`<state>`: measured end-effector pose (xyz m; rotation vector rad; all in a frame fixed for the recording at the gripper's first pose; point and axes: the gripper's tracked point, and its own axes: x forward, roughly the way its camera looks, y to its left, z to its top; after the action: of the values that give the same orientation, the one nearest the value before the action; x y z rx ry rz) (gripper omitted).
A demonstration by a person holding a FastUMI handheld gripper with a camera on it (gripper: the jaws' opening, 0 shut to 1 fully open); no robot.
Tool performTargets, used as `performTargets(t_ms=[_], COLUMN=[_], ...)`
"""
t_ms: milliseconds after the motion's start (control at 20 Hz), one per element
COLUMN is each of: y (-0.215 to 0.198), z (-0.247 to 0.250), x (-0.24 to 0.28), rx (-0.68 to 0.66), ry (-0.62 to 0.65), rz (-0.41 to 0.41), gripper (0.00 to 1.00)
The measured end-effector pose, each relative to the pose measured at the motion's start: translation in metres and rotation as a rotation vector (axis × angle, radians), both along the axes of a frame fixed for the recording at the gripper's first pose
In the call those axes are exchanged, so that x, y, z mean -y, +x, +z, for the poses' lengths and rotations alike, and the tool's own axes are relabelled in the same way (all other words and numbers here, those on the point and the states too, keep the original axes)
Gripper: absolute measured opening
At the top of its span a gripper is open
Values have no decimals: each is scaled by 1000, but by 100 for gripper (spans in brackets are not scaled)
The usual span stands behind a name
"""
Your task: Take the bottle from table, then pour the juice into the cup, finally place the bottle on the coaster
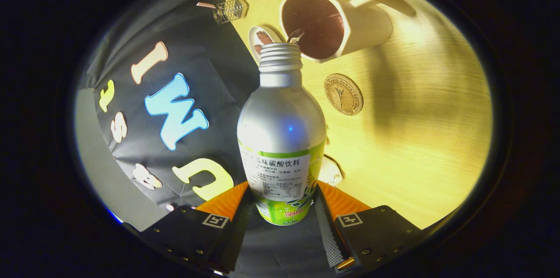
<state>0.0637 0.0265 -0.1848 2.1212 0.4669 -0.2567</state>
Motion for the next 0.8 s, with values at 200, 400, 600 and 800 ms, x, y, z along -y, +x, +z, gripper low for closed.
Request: performTargets(t_ms=[200, 400, 600, 800], y=[-1, 1, 3, 3], z=[1, 1, 5, 3], x=[-5, -1, 4, 2], rx=[-9, -7, -6, -17], ry=[30, 38, 72, 83], rz=[2, -3, -25, -22], gripper=[75, 75, 75, 75])
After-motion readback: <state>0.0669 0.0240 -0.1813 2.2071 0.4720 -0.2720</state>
